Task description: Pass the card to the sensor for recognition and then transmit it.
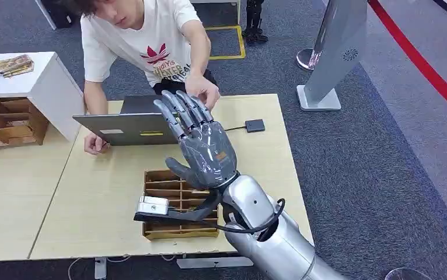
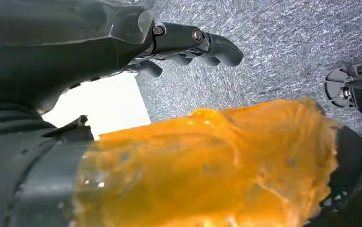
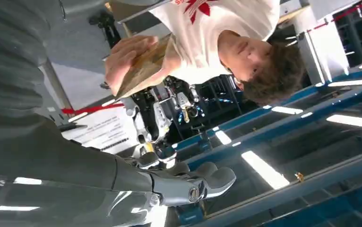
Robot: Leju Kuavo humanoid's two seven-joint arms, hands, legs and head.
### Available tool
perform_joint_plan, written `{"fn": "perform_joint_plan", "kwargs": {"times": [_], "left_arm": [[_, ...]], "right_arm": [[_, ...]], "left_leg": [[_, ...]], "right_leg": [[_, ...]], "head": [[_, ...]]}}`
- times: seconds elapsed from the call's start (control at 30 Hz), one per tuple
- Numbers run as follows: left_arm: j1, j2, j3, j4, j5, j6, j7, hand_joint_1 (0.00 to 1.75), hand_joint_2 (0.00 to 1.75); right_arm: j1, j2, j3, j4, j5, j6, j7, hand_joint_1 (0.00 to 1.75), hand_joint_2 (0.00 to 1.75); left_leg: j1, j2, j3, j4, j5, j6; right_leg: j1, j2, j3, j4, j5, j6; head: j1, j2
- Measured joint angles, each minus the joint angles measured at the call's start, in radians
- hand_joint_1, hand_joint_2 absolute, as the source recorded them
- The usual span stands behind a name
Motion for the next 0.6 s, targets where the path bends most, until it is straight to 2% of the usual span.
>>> {"fn": "perform_joint_plan", "kwargs": {"times": [0.03, 0.6], "left_arm": [[0.000, 0.000, 0.000, 0.000, 0.000, 0.000, 0.001, 0.00, 0.00], [-0.003, 0.000, 0.000, 0.000, -0.008, 0.000, 0.008, 0.00, 0.00]], "right_arm": [[-0.001, 0.001, 0.000, 0.008, 0.008, -0.003, 0.003, 1.75, 1.75], [-0.009, 0.008, 0.003, 0.081, 0.080, -0.039, 0.015, 1.75, 1.75]], "left_leg": [[0.000, 0.000, 0.000, 0.000, 0.000, 0.000], [0.000, 0.000, 0.000, 0.000, 0.000, 0.000]], "right_leg": [[0.000, 0.000, 0.000, 0.000, 0.000, 0.000], [0.000, 0.000, 0.000, 0.000, 0.000, 0.000]], "head": [[0.000, 0.000], [0.000, 0.000]]}}
